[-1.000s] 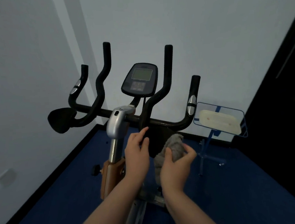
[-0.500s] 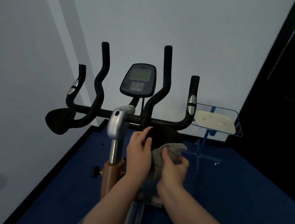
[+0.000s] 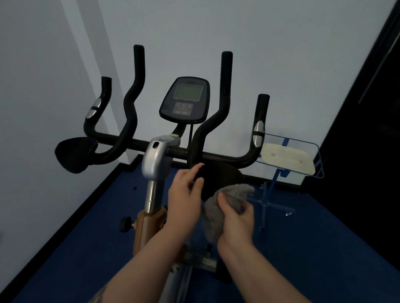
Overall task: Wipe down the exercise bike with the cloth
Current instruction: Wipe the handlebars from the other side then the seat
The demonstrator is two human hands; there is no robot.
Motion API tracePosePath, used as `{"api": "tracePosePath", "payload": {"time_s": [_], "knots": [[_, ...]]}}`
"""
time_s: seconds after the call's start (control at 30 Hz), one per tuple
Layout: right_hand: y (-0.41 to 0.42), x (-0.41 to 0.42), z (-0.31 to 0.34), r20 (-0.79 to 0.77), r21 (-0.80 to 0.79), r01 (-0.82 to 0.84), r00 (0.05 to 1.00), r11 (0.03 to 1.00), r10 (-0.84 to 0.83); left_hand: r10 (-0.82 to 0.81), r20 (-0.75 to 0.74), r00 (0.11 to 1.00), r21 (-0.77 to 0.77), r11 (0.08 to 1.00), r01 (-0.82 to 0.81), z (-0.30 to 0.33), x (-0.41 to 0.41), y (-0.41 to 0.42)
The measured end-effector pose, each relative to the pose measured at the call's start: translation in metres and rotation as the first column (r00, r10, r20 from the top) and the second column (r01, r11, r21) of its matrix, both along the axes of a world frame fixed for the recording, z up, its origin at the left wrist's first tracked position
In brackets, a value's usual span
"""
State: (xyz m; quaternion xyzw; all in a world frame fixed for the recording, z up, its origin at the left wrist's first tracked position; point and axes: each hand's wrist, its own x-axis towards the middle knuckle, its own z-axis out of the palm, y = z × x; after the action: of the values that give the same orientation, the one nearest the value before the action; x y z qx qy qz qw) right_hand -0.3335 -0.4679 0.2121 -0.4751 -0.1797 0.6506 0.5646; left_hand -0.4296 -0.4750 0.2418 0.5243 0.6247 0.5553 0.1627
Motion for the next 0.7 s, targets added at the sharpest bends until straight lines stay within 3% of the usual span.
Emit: {"api": "tracePosePath", "payload": {"time_s": [0.13, 0.23, 0.37, 0.53, 0.7], "knots": [[0.001, -0.012, 0.004, -0.047, -0.036, -0.011, 0.999, 0.999, 0.01, 0.01, 0.004, 1.0, -0.011, 1.0, -0.01, -0.001, 0.001, -0.001], [0.002, 0.019, 0.006, 0.182, 0.105, -0.07, 0.982, 0.992, 0.05, -0.025, 0.002, 1.0, -0.021, 0.999, 0.025, 0.0, -0.002, -0.002], [-0.003, 0.048, 0.015, 0.421, 0.285, -0.097, 0.907, 0.954, -0.034, -0.012, 0.017, 1.0, -0.012, 1.0, 0.013, -0.002, -0.001, -0.002], [0.03, 0.067, 0.044, 0.672, 0.54, -0.244, 0.701, 0.806, -0.237, 0.049, 0.035, 0.998, 0.04, 0.998, -0.05, -0.011, 0.009, 0.0], [0.04, 0.059, 0.045, 0.842, 0.439, -0.506, 0.521, 0.742, -0.142, 0.172, 0.05, 0.984, 0.087, 0.981, -0.176, -0.015, 0.025, 0.003]]}}
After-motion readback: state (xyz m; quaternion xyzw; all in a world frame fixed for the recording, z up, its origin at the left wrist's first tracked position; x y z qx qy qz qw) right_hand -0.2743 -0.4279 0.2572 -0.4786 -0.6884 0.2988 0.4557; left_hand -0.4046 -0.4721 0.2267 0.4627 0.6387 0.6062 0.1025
